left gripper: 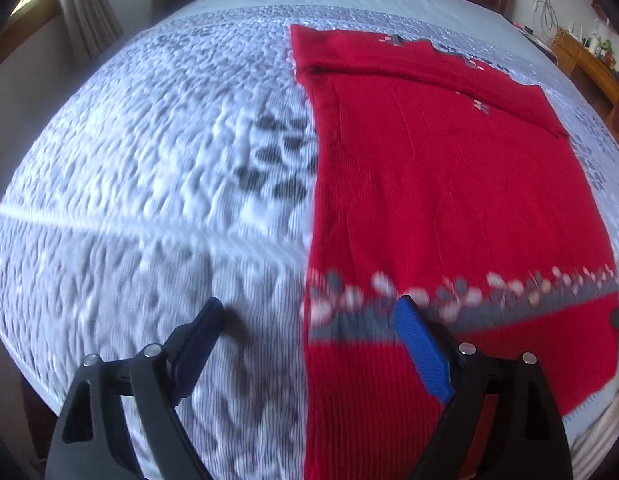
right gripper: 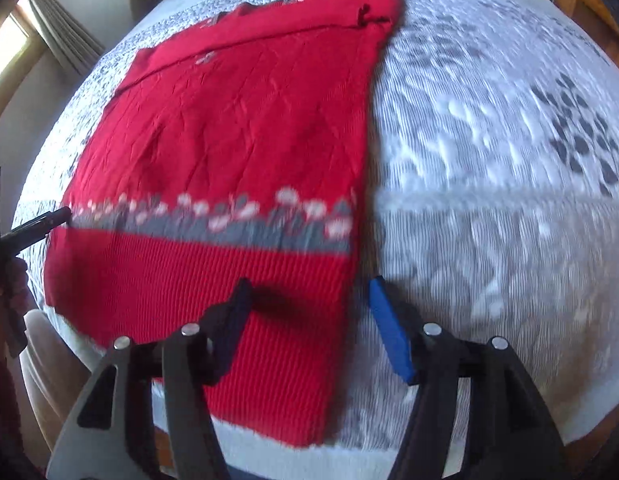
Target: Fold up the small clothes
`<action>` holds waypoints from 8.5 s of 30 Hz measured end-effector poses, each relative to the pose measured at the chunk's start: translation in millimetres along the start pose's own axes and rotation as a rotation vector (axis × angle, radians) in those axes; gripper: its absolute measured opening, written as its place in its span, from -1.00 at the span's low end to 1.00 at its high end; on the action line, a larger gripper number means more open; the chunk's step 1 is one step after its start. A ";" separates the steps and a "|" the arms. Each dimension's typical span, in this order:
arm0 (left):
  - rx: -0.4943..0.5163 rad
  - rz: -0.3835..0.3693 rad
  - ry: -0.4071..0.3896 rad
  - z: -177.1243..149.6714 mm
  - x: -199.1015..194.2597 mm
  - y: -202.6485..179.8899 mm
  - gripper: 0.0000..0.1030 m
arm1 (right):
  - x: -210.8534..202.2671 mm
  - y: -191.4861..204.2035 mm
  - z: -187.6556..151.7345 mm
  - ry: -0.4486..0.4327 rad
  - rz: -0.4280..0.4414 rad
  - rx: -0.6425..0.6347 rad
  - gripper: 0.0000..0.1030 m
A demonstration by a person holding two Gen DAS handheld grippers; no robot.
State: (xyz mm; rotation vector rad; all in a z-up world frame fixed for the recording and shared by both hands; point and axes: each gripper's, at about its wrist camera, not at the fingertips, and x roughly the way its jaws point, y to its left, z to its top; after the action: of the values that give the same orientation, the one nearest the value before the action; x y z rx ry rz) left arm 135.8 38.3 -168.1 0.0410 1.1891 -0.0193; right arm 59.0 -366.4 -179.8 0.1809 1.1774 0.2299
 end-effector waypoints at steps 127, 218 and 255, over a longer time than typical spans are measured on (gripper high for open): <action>-0.245 -0.167 -0.077 358.4 150.1 -18.0 -0.90 | 119.5 -91.7 400.7 0.040 0.210 0.270 -0.87; 0.006 -0.257 0.134 35.2 19.2 -36.5 -0.52 | 10.3 -112.0 64.1 0.201 0.188 0.146 -0.86; 0.045 -0.210 -0.029 76.7 -20.0 -102.9 0.19 | -25.7 -104.4 91.4 0.034 0.183 0.171 0.52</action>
State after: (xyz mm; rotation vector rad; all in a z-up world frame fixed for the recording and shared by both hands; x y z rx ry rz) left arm 195.7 -67.9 -123.3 -0.0441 1.1597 -0.2306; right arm 143.1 -475.6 -149.8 0.4374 1.2154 0.2942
